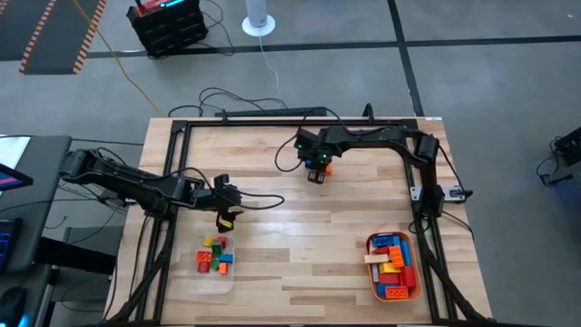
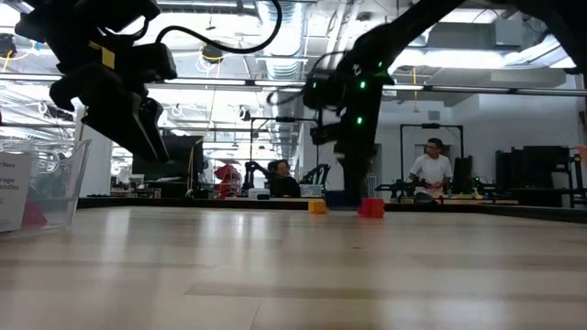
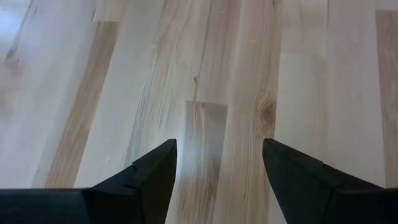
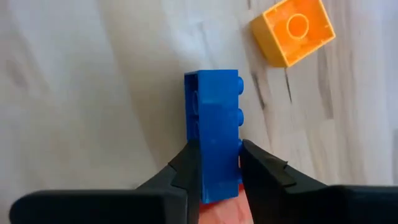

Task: Sort blocks by size
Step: Put the large blue game piece into the orange bin

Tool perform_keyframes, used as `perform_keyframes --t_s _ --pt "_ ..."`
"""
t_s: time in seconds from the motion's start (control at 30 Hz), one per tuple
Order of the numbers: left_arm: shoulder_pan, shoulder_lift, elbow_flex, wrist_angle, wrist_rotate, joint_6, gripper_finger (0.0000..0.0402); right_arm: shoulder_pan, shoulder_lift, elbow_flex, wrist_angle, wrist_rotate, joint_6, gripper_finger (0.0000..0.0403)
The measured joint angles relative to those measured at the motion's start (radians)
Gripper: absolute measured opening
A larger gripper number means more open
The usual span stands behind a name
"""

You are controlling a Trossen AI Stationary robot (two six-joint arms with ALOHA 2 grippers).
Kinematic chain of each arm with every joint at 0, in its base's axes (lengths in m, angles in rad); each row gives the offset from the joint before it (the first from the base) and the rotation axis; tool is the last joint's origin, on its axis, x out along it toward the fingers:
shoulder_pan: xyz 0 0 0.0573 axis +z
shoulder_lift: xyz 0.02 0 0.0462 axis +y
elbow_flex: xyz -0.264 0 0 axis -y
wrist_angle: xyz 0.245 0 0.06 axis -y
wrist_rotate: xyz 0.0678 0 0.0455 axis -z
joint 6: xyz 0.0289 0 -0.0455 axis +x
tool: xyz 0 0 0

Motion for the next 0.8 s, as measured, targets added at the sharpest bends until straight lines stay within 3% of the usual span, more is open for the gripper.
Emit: perform_keyframes --t_s 0.23,0.4,0.6,0.8 --pt "0.000 0.000 0.000 -0.001 0.000 0.000 0.0230 0.050 -0.119 0.000 -0.067 0.000 0.057 0.0119" --pt "0.000 0.000 0.000 -0.014 0.000 -0.017 0.0230 0.156 -0.225 0.000 -0.238 -0.043 0.180 0.0119" --pt "0.000 0.000 0.000 -0.006 0.000 -0.030 0.0230 0.384 -0.344 0.000 -0.485 -0.053 0.383 0.0119" --pt "-0.011 0.000 0.000 -0.005 0.000 -0.056 0.0230 0.673 -0.435 0.000 -0.651 -0.077 0.774 0.0119"
